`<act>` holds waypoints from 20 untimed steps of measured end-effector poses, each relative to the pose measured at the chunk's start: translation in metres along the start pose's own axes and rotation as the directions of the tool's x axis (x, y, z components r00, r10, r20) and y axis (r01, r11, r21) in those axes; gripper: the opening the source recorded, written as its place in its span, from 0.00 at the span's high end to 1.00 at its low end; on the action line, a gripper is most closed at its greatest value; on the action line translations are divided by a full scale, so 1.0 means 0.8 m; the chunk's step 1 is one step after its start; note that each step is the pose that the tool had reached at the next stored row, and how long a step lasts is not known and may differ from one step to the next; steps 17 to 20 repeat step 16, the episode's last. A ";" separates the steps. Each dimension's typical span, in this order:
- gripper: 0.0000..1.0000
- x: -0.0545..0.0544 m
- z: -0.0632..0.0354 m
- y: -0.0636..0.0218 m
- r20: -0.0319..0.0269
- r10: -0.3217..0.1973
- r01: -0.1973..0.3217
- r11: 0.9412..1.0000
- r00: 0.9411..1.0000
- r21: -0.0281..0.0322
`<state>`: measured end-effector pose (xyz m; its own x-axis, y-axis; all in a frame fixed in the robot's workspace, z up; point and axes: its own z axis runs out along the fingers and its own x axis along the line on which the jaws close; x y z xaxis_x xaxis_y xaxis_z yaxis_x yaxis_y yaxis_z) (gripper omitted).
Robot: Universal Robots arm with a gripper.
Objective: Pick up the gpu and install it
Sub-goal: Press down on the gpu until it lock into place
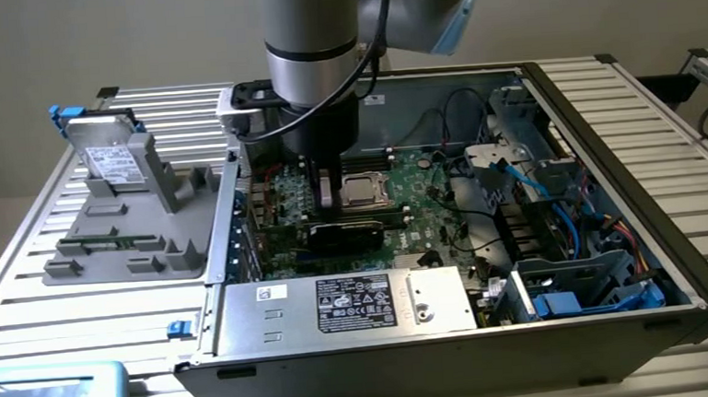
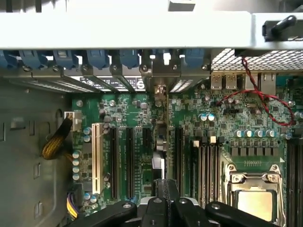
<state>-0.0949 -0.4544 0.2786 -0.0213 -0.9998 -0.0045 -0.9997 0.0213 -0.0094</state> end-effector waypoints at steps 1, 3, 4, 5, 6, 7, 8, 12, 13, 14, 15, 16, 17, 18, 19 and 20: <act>0.88 0.000 -0.005 0.000 0.000 0.000 0.000 1.000 1.000 -0.001; 0.88 0.000 -0.015 0.000 0.000 0.001 -0.001 1.000 1.000 -0.002; 0.88 0.000 -0.019 0.000 0.000 0.001 -0.001 1.000 1.000 -0.003; 0.88 0.000 -0.024 0.000 0.000 0.001 -0.001 1.000 1.000 -0.003; 0.88 0.000 -0.028 0.000 0.000 0.001 -0.001 1.000 1.000 -0.004; 0.88 0.000 -0.032 0.000 0.000 0.001 -0.001 1.000 1.000 -0.004; 0.88 0.000 -0.034 0.000 0.000 0.001 -0.001 1.000 1.000 -0.007; 0.88 0.000 -0.034 0.000 0.000 0.001 -0.001 1.000 1.000 -0.009; 0.88 0.000 -0.034 0.000 0.000 0.001 -0.001 1.000 1.000 -0.010; 0.88 0.000 -0.034 0.000 0.000 0.001 -0.001 1.000 1.000 -0.011; 0.88 0.000 -0.034 0.000 0.000 0.001 -0.001 1.000 1.000 -0.011; 0.88 0.000 -0.034 0.000 0.000 0.001 -0.001 1.000 1.000 -0.011; 0.88 0.000 -0.034 0.000 0.000 0.001 -0.001 1.000 1.000 -0.011; 0.88 0.000 -0.034 0.000 0.000 0.001 -0.001 1.000 1.000 -0.011; 0.88 0.000 -0.034 0.000 0.000 0.001 -0.001 1.000 1.000 -0.011; 0.88 0.000 -0.034 0.000 0.000 0.001 -0.001 1.000 1.000 -0.011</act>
